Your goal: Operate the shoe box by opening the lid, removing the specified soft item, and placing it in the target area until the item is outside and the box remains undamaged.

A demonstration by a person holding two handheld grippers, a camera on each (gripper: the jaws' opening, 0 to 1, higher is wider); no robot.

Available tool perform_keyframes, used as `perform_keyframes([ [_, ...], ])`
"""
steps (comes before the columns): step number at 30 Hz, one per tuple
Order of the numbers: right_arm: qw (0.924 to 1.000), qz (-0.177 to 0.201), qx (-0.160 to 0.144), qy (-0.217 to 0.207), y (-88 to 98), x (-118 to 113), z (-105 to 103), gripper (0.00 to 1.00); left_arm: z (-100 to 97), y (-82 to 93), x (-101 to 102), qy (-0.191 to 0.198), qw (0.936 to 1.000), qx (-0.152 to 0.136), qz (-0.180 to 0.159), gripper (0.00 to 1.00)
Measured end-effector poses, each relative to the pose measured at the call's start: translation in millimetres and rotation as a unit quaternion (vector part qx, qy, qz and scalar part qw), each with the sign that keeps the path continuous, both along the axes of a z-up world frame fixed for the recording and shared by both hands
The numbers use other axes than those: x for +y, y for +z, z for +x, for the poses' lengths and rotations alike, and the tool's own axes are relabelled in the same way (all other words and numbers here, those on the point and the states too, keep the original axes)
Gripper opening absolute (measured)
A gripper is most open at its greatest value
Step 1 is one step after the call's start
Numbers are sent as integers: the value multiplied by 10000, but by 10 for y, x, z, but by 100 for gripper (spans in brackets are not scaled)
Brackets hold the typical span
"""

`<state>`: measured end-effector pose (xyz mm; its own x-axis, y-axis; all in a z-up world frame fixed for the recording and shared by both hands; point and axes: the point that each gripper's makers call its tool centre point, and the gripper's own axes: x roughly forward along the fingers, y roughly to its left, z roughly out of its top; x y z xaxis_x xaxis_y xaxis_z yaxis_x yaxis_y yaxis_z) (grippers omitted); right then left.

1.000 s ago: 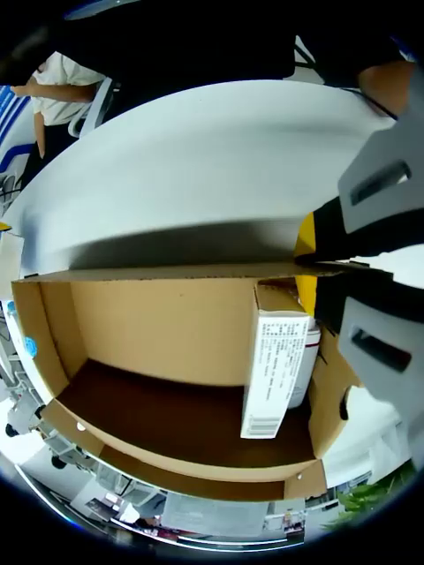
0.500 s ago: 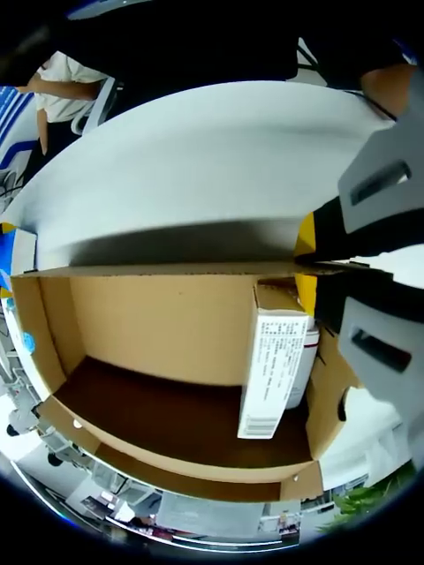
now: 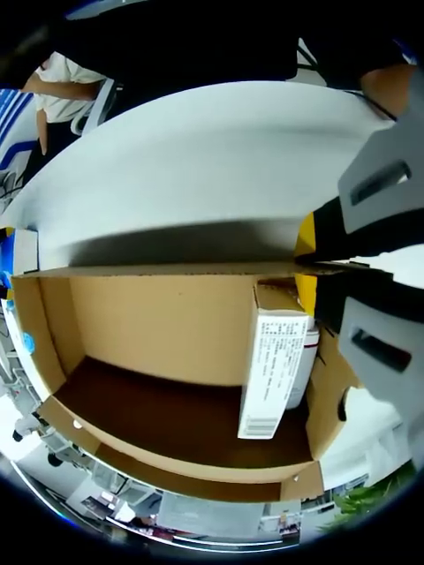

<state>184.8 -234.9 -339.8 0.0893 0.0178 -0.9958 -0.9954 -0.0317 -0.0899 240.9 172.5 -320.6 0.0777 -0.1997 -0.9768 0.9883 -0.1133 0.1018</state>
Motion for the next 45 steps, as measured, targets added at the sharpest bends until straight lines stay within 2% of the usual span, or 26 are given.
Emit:
perform_keyframes([
  [9, 9999, -100, 75, 41, -8, -13, 24, 74, 8, 1, -1, 0, 10000, 0, -2, 3],
  [15, 9999, -27, 89, -139, -1, -13, 42, 74, 11, 1, 0, -7, 10000, 4, -8, 3],
  [25, 9998, -88, -86, -174, 42, -24, 53, 73, 17, 2, 1, -3, 10000, -3, -5, 3],
  [42, 9993, -32, -173, -325, 119, -14, 42, 71, 12, 3, 6, -24, 10000, -12, -1, 3],
  [45, 9988, 45, -265, -397, 226, 6, 33, 71, 13, 5, 7, -29, 10000, -6, -11, 3],
])
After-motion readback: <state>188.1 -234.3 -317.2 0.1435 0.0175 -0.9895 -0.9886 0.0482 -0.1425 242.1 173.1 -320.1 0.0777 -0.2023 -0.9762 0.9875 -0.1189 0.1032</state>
